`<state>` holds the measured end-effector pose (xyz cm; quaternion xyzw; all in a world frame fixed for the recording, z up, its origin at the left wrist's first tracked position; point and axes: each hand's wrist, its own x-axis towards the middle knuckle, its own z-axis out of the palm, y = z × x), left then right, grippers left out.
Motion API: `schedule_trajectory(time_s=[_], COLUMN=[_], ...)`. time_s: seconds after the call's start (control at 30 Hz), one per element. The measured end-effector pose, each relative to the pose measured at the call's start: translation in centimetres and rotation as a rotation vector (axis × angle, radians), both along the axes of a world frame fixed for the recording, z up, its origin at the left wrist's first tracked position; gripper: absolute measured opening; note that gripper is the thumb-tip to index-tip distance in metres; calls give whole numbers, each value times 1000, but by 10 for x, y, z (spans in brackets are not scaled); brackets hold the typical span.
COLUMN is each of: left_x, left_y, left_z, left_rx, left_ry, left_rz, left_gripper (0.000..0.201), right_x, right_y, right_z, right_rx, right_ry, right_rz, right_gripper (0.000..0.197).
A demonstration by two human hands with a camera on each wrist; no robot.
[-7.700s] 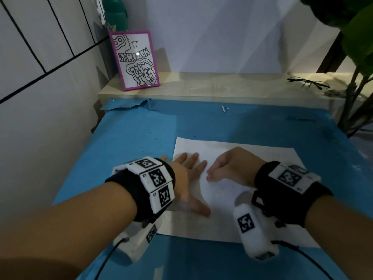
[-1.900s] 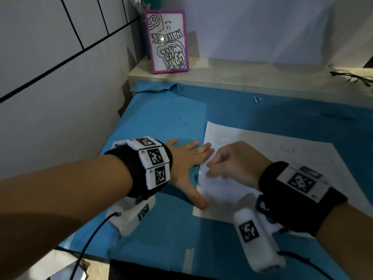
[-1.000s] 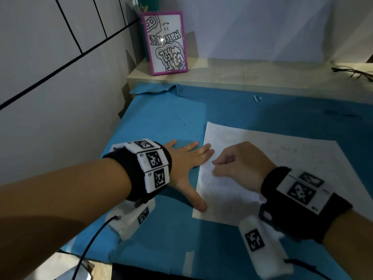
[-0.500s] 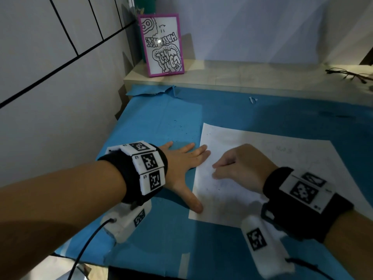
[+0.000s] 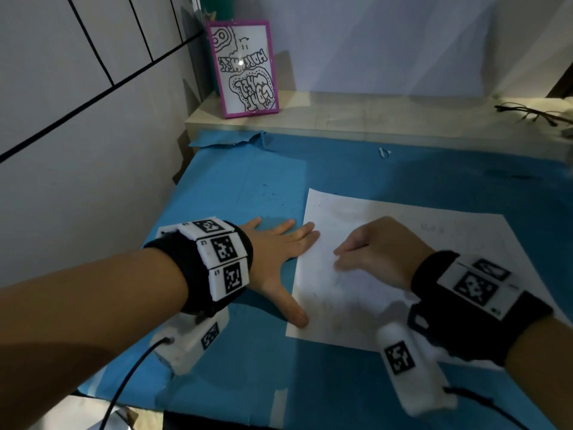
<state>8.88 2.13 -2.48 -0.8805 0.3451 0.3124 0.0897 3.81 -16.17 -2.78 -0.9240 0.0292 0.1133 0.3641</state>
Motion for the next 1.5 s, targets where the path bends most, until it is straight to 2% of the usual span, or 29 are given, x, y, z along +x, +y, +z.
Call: schedule_trajectory(time_s=[0.13, 0.27, 0.37, 0.5, 0.6, 0.73, 0.87, 0.97, 1.07, 1.2, 1.33, 1.43, 1.5], left_x=[0, -1, 0, -1, -1, -1, 1, 1, 1, 1, -1, -2, -3], left_y=[1, 0, 0, -1, 0, -1, -1, -1, -1, -2, -2, -2, -2], left_z=[1, 1, 1, 1, 1, 0, -2, -2, -3, -3, 0, 1, 3], left_rx=[2, -3, -1, 1, 5, 0, 0, -4, -30, -16, -32, -6, 10], left_ry=[4, 6, 0, 2, -3, -3, -8, -7, 0, -2, -1, -10, -6], left_rz=[2, 4, 1, 3, 0, 5, 0, 2, 6, 10, 6, 5, 5], left_gripper=[129, 128, 128, 128, 128, 128, 129, 129, 128, 129, 126, 127, 127], right_x=[-6, 0, -4, 3, -2, 4, 0, 4, 4, 11, 2, 11, 14], right_y=[10, -1, 5, -6, 2, -8, 15, 19, 24, 19, 33, 20, 9], right_z=[-1, 0, 1, 4, 3, 7, 2, -2, -5, -4, -9, -6, -6], right_rx=[2, 3, -35, -28, -86, -50, -47, 19, 56, -6, 54, -70, -68], right_ry=[57, 6, 60, 25, 67, 31, 20, -12, -41, -55, -95, -105, -122], right_rz=[145, -30, 108, -34, 121, -16, 139, 73, 109, 47, 124, 65, -9], right_gripper=[4, 5, 3, 7, 7, 14, 7, 6, 7, 3, 7, 14, 15])
